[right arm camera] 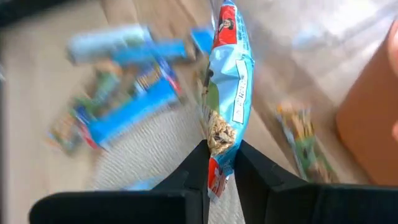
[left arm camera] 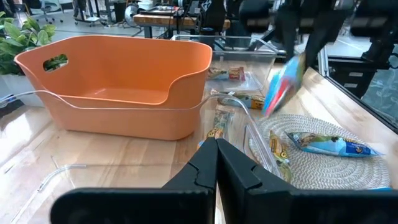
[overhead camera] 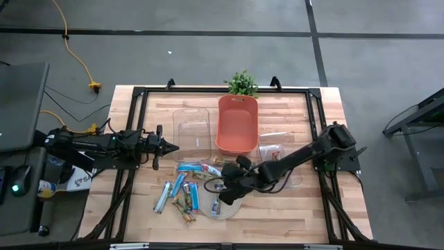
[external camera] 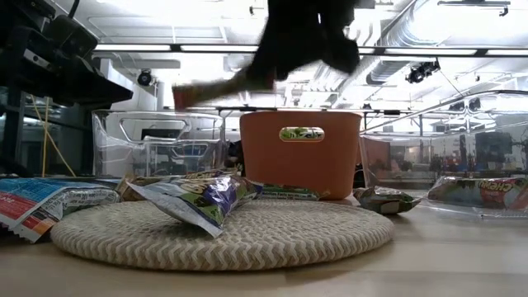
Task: Pick and place Granola Bars by type
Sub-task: Put the red granola bar into the right transparent bin
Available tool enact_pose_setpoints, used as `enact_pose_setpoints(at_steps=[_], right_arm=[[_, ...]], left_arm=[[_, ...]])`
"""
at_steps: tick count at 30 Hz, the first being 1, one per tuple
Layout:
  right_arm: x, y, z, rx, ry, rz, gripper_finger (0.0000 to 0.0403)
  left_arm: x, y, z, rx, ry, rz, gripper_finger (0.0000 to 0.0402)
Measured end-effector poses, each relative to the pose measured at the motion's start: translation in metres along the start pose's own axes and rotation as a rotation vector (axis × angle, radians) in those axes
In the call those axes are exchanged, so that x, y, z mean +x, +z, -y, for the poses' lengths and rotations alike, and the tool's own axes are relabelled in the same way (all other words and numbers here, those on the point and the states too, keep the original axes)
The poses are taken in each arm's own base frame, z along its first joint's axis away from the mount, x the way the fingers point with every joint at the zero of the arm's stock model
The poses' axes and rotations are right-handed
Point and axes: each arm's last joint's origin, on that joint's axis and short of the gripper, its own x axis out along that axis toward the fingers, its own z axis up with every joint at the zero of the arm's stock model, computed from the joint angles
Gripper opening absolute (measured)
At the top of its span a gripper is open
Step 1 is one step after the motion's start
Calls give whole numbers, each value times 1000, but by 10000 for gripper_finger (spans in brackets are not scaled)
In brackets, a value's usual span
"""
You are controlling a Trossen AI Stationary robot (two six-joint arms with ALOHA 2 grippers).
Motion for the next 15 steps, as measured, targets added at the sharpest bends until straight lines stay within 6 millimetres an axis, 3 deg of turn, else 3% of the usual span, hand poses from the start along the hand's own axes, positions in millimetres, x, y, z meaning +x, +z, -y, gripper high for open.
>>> enact_pose_setpoints(at_steps=[8,15], right_arm=[[-53,32,-3,58,-33,297,46],[-97,45,1,129,-136,489,46]], left_arm=[[0,0,0,0,0,0,1],[0,0,0,0,0,0,1]])
